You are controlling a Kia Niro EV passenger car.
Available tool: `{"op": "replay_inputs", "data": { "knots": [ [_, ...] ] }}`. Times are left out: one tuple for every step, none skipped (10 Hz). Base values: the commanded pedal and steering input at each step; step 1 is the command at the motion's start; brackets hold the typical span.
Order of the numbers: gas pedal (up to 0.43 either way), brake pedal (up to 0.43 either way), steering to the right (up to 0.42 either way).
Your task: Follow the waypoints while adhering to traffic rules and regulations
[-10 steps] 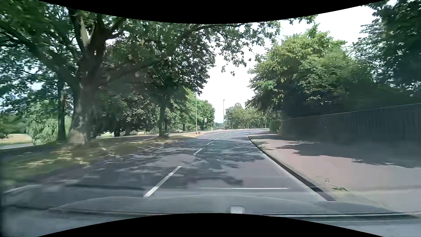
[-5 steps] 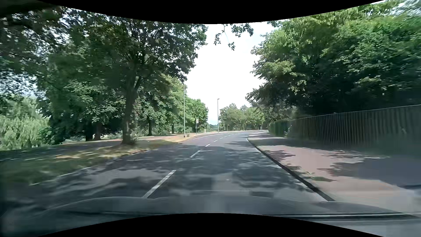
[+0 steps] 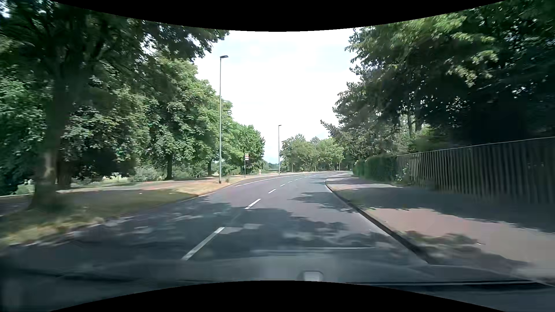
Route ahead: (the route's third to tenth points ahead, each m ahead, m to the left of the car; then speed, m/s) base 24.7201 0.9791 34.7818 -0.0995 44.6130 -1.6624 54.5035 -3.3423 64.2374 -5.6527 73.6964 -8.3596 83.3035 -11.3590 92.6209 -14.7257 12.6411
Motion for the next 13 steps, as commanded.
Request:
{"op": "replay_inputs", "data": {
  "knots": [
    [0.157,0.018,0.022],
    [0.157,0.018,0.022],
    [0.157,0.018,0.021],
    [0.157,0.018,0.021],
    [0.157,0.018,0.021],
    [0.157,0.018,0.021],
    [0.157,0.018,0.021],
    [0.157,0.018,0.021],
    [0.157,0.018,0.021],
    [0.157,0.018,0.021],
    [0.157,0.018,0.021],
    [0.157,0.018,0.021],
    [0.157,0.018,0.02]
  ]
}}
